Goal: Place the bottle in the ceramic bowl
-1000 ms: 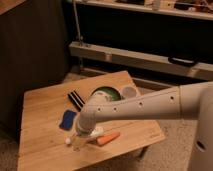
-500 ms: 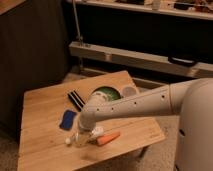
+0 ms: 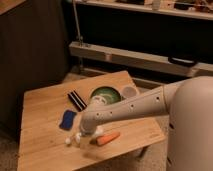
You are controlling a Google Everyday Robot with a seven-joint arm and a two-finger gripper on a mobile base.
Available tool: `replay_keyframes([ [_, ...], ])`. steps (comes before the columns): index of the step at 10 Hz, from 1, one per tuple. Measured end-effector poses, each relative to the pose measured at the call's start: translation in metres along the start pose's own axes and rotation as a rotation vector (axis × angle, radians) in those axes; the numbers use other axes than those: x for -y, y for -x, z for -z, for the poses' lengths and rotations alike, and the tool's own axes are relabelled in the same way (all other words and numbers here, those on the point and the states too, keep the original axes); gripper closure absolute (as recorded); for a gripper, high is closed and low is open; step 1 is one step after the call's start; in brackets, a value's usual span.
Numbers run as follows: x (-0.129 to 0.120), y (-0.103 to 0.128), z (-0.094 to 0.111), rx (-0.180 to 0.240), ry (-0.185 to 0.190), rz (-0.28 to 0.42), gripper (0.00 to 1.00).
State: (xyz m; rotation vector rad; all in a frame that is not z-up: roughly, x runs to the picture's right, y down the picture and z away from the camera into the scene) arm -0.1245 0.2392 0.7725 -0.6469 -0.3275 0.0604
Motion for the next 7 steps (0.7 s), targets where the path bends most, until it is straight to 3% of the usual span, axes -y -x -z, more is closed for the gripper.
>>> replay_keyframes([
  [5,0.0005,-0.0027,-0.006,-0.026,0.013,-0.005,0.79],
  [7,0.0091,0.0004,0.0037,-0.014,0.005,-0.028,0.98],
])
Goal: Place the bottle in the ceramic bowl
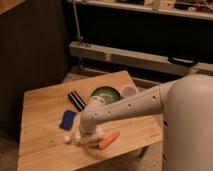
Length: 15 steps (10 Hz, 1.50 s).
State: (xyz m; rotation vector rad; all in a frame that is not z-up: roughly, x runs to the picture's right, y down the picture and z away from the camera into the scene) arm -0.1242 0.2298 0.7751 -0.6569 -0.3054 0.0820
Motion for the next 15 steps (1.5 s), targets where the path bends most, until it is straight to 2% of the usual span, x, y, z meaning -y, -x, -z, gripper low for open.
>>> replay_keyframes([
  [3,0.026,0.014,0.041,0.034,-0.033,-0.029,1.0],
  [5,0.054,0.032,0.085,0.043,-0.076,-0.041,1.0],
  [6,0.074,0.045,0.11,0.05,-0.107,-0.05,1.0],
  [9,0.139,0.063,0.15,0.074,-0.174,-0.076,1.0],
  [11,0.166,0.063,0.155,0.101,-0.186,-0.098,1.0],
  [13,0.192,0.044,0.15,0.15,-0.176,-0.151,1.0],
  [14,0.213,0.005,0.131,0.222,-0.155,-0.222,1.0],
  [15,0.22,-0.018,0.123,0.25,-0.151,-0.251,1.0],
])
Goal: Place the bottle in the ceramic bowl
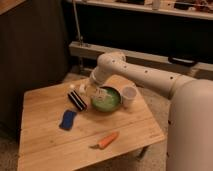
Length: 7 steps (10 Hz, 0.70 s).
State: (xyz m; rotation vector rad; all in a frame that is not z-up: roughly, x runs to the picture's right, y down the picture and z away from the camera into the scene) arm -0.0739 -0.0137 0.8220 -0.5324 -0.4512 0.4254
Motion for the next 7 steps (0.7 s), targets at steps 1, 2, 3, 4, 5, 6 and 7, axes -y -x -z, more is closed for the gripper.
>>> replay_keyframes([
  [1,0.0066,-0.0109,0.0016,0.009,-0.006,-0.01,1.0],
  [2,0.0095,-0.0142,0.002,0.015,-0.011,-0.013,1.0],
  [3,0.0089,-0.0097,0.0017,0.013,-0.021,-0.007,0.99],
  [4,0.0077,-0.0079,-0.0003,0.001,-0.03,-0.01,0.93],
  [5,0.0076,-0.0089,-0.0005,-0.011,-0.039,-0.013,0.85],
  [6,0.0076,-0.012,-0.0016,-0.032,-0.055,-0.016,0.75],
  [7,0.007,-0.0142,-0.0043,-0.067,-0.088,-0.017,0.63],
])
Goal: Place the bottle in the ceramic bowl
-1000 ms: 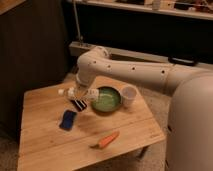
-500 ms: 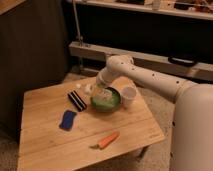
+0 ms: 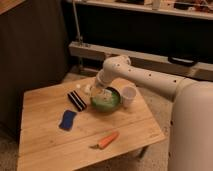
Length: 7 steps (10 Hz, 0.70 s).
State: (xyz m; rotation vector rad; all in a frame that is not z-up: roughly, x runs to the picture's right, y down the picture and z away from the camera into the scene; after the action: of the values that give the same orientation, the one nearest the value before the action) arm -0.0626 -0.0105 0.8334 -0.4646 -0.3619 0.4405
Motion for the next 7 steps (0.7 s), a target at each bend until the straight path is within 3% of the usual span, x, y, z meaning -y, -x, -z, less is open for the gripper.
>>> replay_keyframes([
  [1,-0.001,0.002,-0.003,-0.03,-0.038,-0.005,0.53],
  [3,0.01,-0.008,-0.004,-0.047,-0.084,-0.049,0.32],
  [5,0.017,-0.01,-0.009,-0.035,-0.082,-0.084,0.2],
  [7,0.022,-0.019,-0.015,-0.02,-0.067,-0.121,0.2],
])
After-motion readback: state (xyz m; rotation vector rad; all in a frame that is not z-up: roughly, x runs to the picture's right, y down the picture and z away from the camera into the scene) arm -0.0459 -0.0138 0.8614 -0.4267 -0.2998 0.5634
